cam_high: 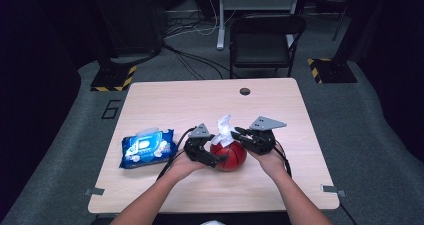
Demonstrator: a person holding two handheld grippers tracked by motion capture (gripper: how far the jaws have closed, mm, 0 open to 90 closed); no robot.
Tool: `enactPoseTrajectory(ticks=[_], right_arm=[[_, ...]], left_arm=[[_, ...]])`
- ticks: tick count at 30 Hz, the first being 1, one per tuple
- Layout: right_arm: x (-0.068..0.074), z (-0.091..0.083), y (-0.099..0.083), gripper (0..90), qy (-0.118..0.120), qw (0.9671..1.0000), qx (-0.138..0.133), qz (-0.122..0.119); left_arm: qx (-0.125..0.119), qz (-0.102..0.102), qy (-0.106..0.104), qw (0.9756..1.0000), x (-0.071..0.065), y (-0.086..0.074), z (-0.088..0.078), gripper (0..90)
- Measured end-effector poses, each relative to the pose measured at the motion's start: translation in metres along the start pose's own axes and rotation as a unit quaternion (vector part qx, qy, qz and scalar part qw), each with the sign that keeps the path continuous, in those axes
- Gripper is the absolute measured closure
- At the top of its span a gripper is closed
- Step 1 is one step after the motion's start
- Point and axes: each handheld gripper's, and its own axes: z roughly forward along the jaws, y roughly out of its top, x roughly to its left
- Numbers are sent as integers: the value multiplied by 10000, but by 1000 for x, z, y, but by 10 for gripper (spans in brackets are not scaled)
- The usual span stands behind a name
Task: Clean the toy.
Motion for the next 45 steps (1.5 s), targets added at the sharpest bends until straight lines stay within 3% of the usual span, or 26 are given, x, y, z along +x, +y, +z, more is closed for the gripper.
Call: enactPoseTrajectory(ticks=[2, 7, 10, 14, 20, 22, 23, 25, 26, 30, 34, 36, 40, 45], right_arm=[[-2, -3, 0, 739, 65, 9999, 85, 3], [2, -6, -6, 740, 244, 9986, 395, -267], [5, -10, -12, 741, 173, 9977, 502, -431], [-3, -16, -17, 743, 16, 9975, 599, -379], [-8, -19, -22, 743, -21, 9961, 756, -447], [-9, -20, -23, 740, 86, 9953, 835, -483], [-9, -21, -23, 726, 122, 9953, 824, -497], [-7, -23, -22, 597, 483, 9951, 696, -517], [-7, -23, -21, 556, 546, 9949, 670, -513], [-2, -21, -16, 399, 466, 9966, 543, -405], [-2, -16, -10, 355, 348, 9980, 432, -295], [0, -12, -8, 390, 310, 9984, 389, -257], [7, -2, -9, 650, 388, 9971, 456, -468], [10, 1, -10, 704, 520, 9972, 379, -384]], left_arm=[[6, -13, -3, 10000, 1, 0, 0, 17], [-1, -49, -41, 10000, 3, -1, -1, 18], [36, -93, -76, 9999, 4, -2, -2, 20], [36, -105, -92, 9999, 4, -2, -2, 23], [25, -130, -119, 9998, 4, -3, -1, 24], [48, -132, -136, 9998, 4, -3, -1, 24], [51, -130, -137, 9998, 4, -3, -1, 24], [53, -147, -133, 9998, 4, -3, -2, 24], [63, -140, -137, 9998, 4, -3, -2, 24], [81, -87, -122, 9999, 3, -3, -2, 24], [98, -90, -154, 9998, 3, -3, -2, 24], [93, -97, -155, 9998, 3, -4, -2, 24], [61, -85, -108, 9999, 4, -3, -3, 20], [9, 47, -48, 10000, 2, 0, -2, 6]])
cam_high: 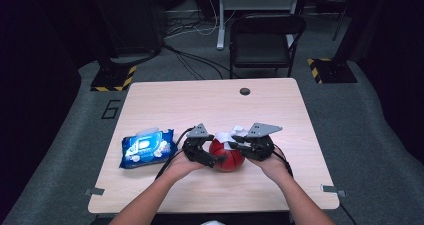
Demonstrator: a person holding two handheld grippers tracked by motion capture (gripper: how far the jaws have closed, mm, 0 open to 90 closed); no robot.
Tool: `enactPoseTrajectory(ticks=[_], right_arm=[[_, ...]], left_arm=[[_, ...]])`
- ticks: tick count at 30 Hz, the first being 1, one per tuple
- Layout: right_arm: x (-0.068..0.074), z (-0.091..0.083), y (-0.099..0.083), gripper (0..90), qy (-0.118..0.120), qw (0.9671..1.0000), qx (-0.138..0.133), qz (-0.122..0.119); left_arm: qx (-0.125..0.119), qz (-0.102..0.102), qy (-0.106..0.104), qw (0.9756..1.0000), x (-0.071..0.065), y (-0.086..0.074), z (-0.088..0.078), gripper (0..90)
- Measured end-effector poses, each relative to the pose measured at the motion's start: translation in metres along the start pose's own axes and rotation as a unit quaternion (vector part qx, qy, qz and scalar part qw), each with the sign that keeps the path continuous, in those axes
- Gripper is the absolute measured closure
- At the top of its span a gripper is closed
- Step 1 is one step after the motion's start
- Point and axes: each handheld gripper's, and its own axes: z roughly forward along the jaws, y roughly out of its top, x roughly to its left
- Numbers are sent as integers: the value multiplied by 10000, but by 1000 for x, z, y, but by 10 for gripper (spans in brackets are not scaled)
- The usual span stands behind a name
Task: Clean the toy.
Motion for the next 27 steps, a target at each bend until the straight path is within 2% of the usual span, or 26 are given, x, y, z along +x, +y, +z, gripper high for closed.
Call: enactPoseTrajectory(ticks=[5, 12, 16, 18, 22, 23, 25, 27], right_arm=[[1, 2, 2, 710, 68, 10000, 34, -22], [1, 3, 2, 709, 87, 9999, 48, -16], [0, 1, 3, 704, 58, 10000, 53, 32], [-1, -2, 3, 707, -29, 10000, 53, -20], [-9, -9, -2, 722, -183, 9996, 185, 92], [-10, -9, -5, 729, -203, 9995, 229, 58], [-10, -12, -9, 744, -134, 9996, 195, 119], [-6, -14, -10, 749, -48, 9999, 155, 60]], left_arm=[[-22, 87, 2, 10000, -1, 4, 3, 0], [-24, 146, -128, 9998, 4, 1, 2, 0], [32, 6, -165, 9999, 6, 1, 2, 0], [25, -39, -152, 9999, 7, 0, 2, 0], [43, -29, -158, 9999, 7, 0, 2, 0], [47, -13, -160, 9999, 6, 0, 2, 0], [35, -29, -144, 9999, 6, 0, 2, 0], [37, -73, -132, 9999, 7, 1, 2, 0]])
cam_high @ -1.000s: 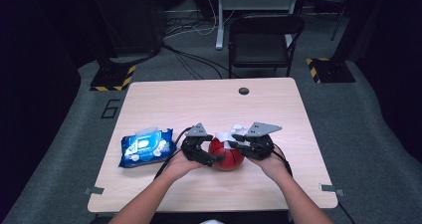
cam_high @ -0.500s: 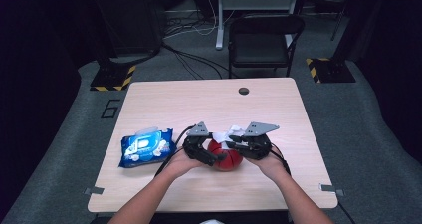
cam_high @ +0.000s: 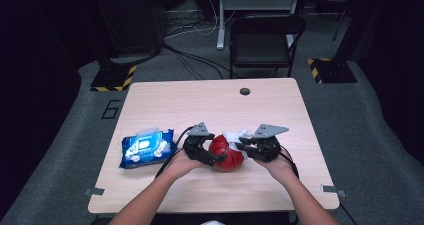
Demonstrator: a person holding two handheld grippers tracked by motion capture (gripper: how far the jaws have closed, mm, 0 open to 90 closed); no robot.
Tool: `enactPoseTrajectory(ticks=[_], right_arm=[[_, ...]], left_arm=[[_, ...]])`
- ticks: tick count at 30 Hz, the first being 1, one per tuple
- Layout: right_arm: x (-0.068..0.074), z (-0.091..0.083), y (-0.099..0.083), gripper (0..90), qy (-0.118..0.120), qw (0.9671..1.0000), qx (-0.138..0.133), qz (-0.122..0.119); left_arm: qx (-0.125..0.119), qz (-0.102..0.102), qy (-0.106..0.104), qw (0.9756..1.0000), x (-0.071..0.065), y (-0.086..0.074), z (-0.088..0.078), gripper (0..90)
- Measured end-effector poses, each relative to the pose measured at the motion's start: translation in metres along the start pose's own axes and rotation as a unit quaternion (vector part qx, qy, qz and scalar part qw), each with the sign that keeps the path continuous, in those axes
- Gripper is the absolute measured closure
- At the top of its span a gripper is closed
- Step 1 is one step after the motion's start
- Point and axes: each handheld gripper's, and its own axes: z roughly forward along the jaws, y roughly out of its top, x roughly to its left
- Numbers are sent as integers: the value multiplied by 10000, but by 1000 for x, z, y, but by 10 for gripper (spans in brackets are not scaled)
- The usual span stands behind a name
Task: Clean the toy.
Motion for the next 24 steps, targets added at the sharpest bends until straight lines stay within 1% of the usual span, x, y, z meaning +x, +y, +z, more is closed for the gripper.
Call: enactPoseTrajectory(ticks=[1, 2, 3, 5, 6, 7, 8, 10, 12, 15, 18, 21, 22, 23, 24], right_arm=[[3, 0, 0, 752, 55, 10000, -13, -34], [8, 1, 0, 753, 69, 9999, 3, -138], [12, 1, 0, 756, 83, 9998, 4, -173], [18, 1, 1, 759, 159, 9994, 7, -314], [20, 2, 2, 761, 134, 9992, 17, -383], [19, 2, 2, 763, 129, 9992, 11, -391], [17, 1, 1, 763, 134, 9994, -9, -331], [10, 1, -1, 762, 52, 9998, -34, -187], [1, 0, -4, 762, -30, 10000, -33, 40], [-13, 0, -13, 767, -147, 9995, 115, 265], [-20, 2, -21, 774, -148, 9986, 215, 449], [-21, 1, -21, 778, -104, 9985, 170, 512], [-18, 0, -19, 779, -60, 9987, 124, 494], [-13, -1, -15, 780, -8, 9991, 33, 425], [-9, -1, -12, 780, 18, 9993, -1, 369]], left_arm=[[1, -29, -9, 10000, 1, 0, 0, 0], [8, -32, -11, 10000, 1, 0, 0, 0], [15, -46, -19, 10000, 1, 0, -1, 0], [34, -42, -31, 10000, 2, -1, -2, 0], [41, -41, -39, 10000, 2, -1, -2, 0], [34, -54, -42, 10000, 2, -1, -2, 0], [14, -73, -29, 10000, 2, -1, -2, 0], [4, -93, -38, 9999, 3, -1, -2, 0], [-12, -94, -53, 9999, 4, -1, -1, 0], [-5, -123, -67, 9999, 5, -1, -2, 0], [-10, -136, -65, 9999, 5, -2, -2, 0], [-18, -149, -40, 9999, 4, -1, -2, 1], [-18, -146, -41, 9999, 4, -1, -2, 1], [-6, -136, -32, 9999, 4, -1, -2, 1], [-10, -130, -37, 9999, 4, -1, -2, 1]])
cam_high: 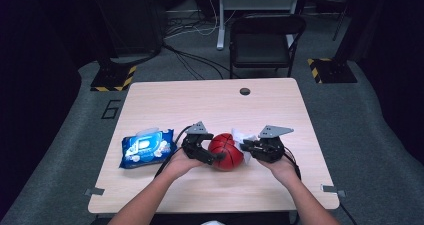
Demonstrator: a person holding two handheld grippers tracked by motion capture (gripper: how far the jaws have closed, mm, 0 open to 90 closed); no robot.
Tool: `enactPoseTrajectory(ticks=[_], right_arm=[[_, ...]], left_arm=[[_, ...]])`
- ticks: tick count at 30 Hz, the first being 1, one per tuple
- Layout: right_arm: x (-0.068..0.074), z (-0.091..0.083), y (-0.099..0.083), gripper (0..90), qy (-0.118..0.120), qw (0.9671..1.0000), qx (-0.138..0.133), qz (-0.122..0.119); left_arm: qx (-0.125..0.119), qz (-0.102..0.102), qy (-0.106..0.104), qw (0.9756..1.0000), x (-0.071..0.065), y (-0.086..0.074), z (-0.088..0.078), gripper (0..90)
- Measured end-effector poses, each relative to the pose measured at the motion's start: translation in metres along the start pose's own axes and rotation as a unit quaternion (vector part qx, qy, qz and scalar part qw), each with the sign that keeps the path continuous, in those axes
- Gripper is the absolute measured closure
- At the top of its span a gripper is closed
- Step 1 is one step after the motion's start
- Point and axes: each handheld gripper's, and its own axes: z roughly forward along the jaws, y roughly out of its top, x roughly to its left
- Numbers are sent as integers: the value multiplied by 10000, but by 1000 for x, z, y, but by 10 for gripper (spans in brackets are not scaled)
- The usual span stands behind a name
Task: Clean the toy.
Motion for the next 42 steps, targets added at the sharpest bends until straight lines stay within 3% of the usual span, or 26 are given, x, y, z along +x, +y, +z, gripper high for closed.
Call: enactPoseTrajectory(ticks=[5, 9, 12, 21, 25, 27, 30, 35, 42], right_arm=[[32, 1, 8, 780, 45, 9979, 33, -648], [39, -2, 1, 781, 31, 9961, 123, -877], [33, -6, -5, 781, -17, 9964, 199, -828], [3, -5, -15, 780, -275, 9984, 380, -303], [0, 0, -11, 780, -271, 9987, 352, -258], [-2, 3, -9, 780, -306, 9987, 329, -253], [-9, 7, -8, 781, -239, 9994, 246, 12], [-10, 7, -7, 781, -191, 9996, 225, 24], [-9, 7, -7, 778, -212, 9995, 227, -57]], left_arm=[[15, -56, -11, 10000, 2, 0, -1, 2], [23, -17, -19, 10000, 1, 0, -1, 3], [8, -34, -3, 10000, 1, 0, 0, 3], [18, -40, -4, 10000, 1, 0, -1, 3], [15, -79, 26, 10000, 2, 0, -2, 2], [112, 8, 92, 9999, 2, -1, -1, 0], [129, 21, 144, 9998, 2, -2, -1, 0], [135, 47, 187, 9997, 1, -2, -4, 0], [-235, 268, 335, 9988, -4, 5, -11, 120]])
